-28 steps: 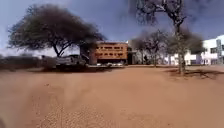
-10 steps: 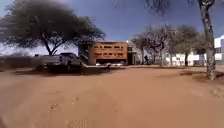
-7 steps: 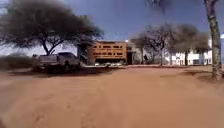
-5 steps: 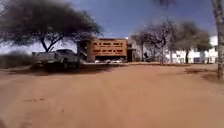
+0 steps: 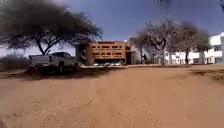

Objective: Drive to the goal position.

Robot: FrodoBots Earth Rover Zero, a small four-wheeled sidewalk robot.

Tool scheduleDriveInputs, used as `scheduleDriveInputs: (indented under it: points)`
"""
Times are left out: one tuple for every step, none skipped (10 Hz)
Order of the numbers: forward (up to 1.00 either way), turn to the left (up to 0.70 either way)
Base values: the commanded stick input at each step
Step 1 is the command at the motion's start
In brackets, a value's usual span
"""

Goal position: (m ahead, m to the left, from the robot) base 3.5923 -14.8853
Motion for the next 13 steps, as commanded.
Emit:
scheduleDriveInputs:
  points:
    - [1.00, 0.08]
    - [1.00, 0.15]
    - [1.00, 0.40]
    - [1.00, 0.40]
    - [1.00, 0.27]
    - [1.00, 0.10]
    - [1.00, 0.00]
    - [1.00, 0.00]
    - [1.00, 0.00]
    - [1.00, 0.00]
    - [1.00, 0.00]
    - [1.00, 0.00]
    - [1.00, 0.00]
